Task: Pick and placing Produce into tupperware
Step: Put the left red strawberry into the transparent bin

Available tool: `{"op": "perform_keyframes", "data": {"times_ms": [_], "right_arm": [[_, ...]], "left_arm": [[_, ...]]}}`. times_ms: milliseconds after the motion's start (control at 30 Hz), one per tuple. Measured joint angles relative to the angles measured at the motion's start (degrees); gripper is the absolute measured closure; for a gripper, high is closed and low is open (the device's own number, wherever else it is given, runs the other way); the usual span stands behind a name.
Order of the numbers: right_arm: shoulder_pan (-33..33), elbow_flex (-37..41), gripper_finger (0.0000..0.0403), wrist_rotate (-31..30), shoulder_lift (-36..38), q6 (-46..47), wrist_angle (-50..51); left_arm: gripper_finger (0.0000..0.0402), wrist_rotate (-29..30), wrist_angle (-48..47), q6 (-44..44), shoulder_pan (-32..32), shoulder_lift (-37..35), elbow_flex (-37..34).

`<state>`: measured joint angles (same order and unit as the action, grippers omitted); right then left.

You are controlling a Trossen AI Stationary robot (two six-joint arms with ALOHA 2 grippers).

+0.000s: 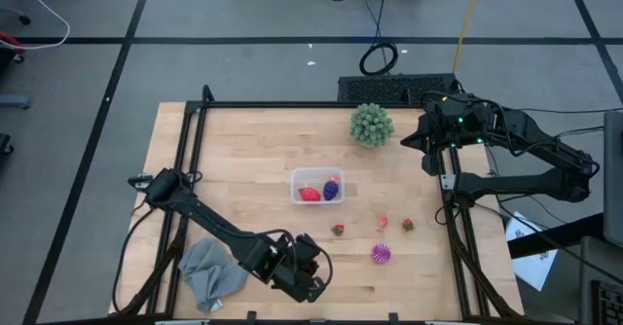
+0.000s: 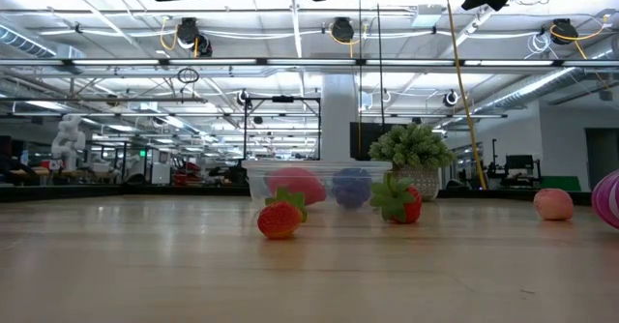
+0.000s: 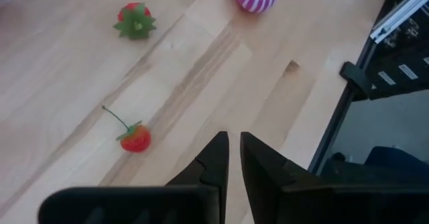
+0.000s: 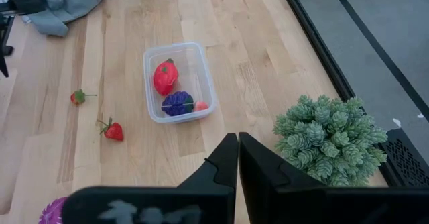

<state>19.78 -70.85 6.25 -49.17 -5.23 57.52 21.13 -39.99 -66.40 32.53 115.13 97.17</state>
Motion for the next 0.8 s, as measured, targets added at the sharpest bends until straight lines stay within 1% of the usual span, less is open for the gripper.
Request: {"op": "perform_keyframes", "data": {"times_ms": [367,500,633,700,800], "right_arm": [[0.0,0.0,0.0399,0.0,0.0,0.0,0.0],[0.0,0.0,0.0399,0.0,0.0,-0.1,0.0],[0.0,0.0,0.0399,0.0,0.0,-0.1,0.0],[0.0,0.0,0.0399,0.0,0.0,-0.1,0.0],[0.0,0.0,0.0399,0.0,0.0,-0.2,0.0]], "left_arm": [[0.0360,0.2,1.0,-0.6,-0.2,0.0,0.0],[0.0360,0.1,-2.3,-7.4,-1.0,0.0,0.0],[0.0361,0.1,-12.2,-18.5,-1.5,0.0,-0.1],[0.0370,-0.2,-15.3,-22.2,-1.7,0.0,-0.1],[0.0394,-2.9,-15.5,-25.4,-2.0,0.0,-0.1]]}}
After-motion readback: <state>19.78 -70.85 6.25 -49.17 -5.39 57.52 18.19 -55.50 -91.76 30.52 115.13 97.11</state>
